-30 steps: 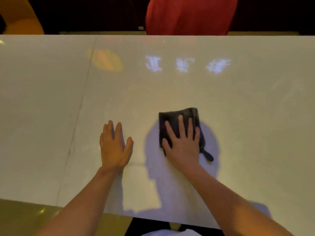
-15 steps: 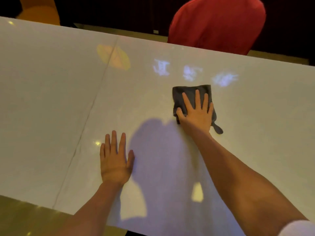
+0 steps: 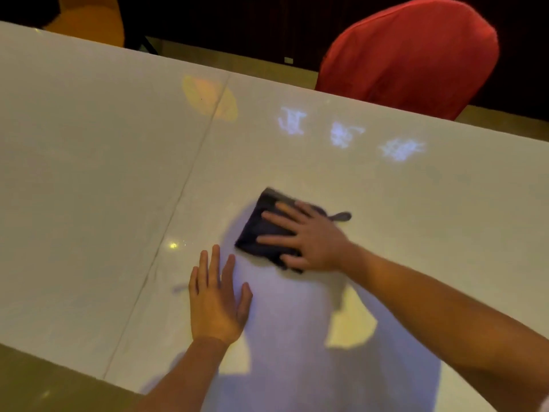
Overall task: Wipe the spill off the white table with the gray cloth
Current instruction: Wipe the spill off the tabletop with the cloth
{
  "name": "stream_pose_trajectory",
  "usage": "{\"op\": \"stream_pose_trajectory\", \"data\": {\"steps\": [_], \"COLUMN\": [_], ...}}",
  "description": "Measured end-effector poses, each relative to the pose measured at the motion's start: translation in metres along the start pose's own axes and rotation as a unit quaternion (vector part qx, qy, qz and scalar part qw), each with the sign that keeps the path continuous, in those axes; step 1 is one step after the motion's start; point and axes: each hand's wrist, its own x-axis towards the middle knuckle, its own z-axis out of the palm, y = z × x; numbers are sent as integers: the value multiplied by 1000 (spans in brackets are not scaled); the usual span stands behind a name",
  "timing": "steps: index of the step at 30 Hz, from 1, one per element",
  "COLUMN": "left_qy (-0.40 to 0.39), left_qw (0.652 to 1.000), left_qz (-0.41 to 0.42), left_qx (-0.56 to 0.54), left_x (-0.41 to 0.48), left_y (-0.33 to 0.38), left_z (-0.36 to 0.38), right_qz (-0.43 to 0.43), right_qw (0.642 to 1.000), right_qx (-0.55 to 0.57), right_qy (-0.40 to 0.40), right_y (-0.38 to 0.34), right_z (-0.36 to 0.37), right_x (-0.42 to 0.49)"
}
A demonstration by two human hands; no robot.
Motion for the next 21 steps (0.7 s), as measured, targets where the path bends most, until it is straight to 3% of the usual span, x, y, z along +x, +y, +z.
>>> {"op": "stream_pose_trajectory", "data": {"steps": [2, 5, 7, 9, 12, 16, 18, 21], "left_qy": [-1, -6, 4, 9, -13, -34, -27, 18], "left_qw": [1000, 1000, 1000, 1000, 999, 998, 998, 1000], "left_qz": [0, -5, 0, 0, -20, -25, -21, 4], "left_qx": [10, 14, 5, 7, 34, 54, 53, 9], "left_x": [0, 1, 2, 1, 1, 1, 1, -1], "left_y": [0, 0, 0, 0, 2, 5, 5, 2], "left_z": [0, 0, 2, 2, -1, -5, -6, -1], "right_qz": [132, 403, 475, 439, 257, 51, 60, 275], "right_qw": [991, 914, 877, 894, 965, 999, 998, 961], "right_qx": [4, 38, 53, 70, 39, 1, -7, 4], "right_qy": [13, 25, 51, 53, 27, -8, -17, 7], "right_y": [35, 36, 7, -27, -56, -12, 23, 52], "right_z": [-10, -10, -7, -4, 5, 3, -4, -12], "right_x": [14, 48, 73, 85, 59, -6, -34, -80]}}
